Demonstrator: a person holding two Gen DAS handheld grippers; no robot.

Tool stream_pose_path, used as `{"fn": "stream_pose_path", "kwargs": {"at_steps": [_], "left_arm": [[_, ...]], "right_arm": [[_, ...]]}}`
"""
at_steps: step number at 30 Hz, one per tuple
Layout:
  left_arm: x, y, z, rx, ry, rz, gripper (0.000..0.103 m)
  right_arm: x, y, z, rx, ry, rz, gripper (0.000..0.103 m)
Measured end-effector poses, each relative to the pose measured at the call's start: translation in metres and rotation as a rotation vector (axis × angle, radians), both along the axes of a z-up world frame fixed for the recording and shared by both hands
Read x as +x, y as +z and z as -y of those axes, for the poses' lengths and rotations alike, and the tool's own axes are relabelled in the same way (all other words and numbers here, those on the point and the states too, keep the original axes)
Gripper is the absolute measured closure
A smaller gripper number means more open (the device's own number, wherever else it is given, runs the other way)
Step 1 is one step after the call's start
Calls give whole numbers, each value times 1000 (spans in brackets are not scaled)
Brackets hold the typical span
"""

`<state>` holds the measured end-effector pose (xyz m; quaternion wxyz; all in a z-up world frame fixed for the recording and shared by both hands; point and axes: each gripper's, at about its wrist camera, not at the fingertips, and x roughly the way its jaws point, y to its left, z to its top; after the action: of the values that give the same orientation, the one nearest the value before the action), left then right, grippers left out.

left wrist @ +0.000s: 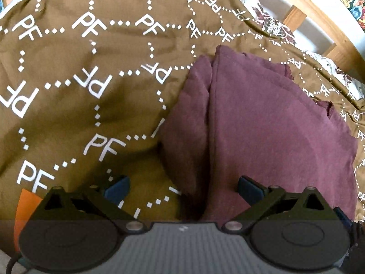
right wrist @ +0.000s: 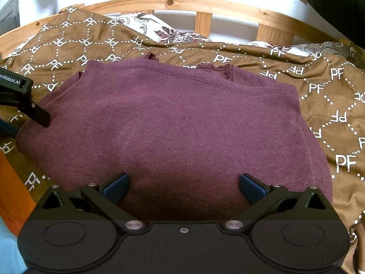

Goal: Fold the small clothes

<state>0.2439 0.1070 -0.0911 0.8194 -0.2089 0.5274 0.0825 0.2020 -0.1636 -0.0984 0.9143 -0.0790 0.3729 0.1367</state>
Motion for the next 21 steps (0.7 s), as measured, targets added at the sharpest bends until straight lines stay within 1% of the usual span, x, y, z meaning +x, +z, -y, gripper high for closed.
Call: {"fn": "stream_pose_path", "kwargs": {"at_steps": [3,10,13,15,18,19,21], "left_arm": [[3,-5,0,-16,-6,-28,1],[5,-5,1,-14,-4,-30,1],[9,-5,-5,-14,23,-1,1],[15,-6,-13,-6,63,15,1],[21,-10,-21,-53,126,27,1],[22,-11,-21,-54,131,33,1],[24,-10,-16,-29,103,39,1]], "right_arm": [[0,0,0,0,0,0,1],[0,0,0,0,0,0,1],[0,0,0,-1,0,0,0],[0,0,0,-1,0,0,0],[0,0,0,-1,0,0,0],[0,0,0,0,0,-1,0],[0,0,-1,1,0,-1,0]]}}
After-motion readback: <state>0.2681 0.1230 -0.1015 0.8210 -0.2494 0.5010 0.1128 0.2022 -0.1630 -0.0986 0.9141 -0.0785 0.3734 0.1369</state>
